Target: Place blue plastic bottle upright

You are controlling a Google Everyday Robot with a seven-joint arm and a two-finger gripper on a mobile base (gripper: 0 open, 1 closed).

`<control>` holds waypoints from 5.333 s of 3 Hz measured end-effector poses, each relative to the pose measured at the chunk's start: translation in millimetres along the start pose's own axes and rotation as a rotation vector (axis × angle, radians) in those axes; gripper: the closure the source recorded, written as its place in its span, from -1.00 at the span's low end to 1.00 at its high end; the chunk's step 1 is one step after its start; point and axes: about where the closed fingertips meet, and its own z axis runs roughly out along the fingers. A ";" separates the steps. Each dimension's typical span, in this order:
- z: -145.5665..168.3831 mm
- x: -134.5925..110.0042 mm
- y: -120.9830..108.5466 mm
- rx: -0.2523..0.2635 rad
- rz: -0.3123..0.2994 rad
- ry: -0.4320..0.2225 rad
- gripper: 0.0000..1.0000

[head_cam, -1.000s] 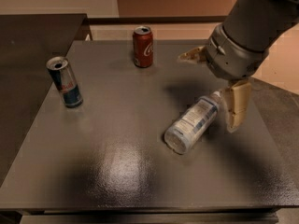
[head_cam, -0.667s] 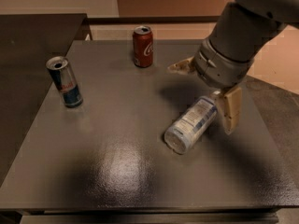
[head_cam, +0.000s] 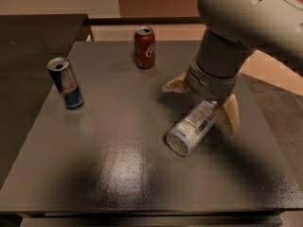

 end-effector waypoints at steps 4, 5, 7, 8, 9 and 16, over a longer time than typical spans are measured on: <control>5.2 29.2 7.6 -0.101 -0.051 0.059 0.26; -5.5 33.2 3.1 -0.070 -0.060 0.093 0.73; -46.8 46.7 -27.8 0.187 -0.122 0.254 1.00; -82.5 53.9 -55.8 0.389 -0.176 0.301 1.00; -118.0 59.7 -80.8 0.567 -0.238 0.337 1.00; -152.5 89.0 -83.6 0.739 -0.564 0.533 1.00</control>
Offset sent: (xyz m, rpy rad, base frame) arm 0.0159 -0.0233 -0.0172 -0.1253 0.0257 0.0688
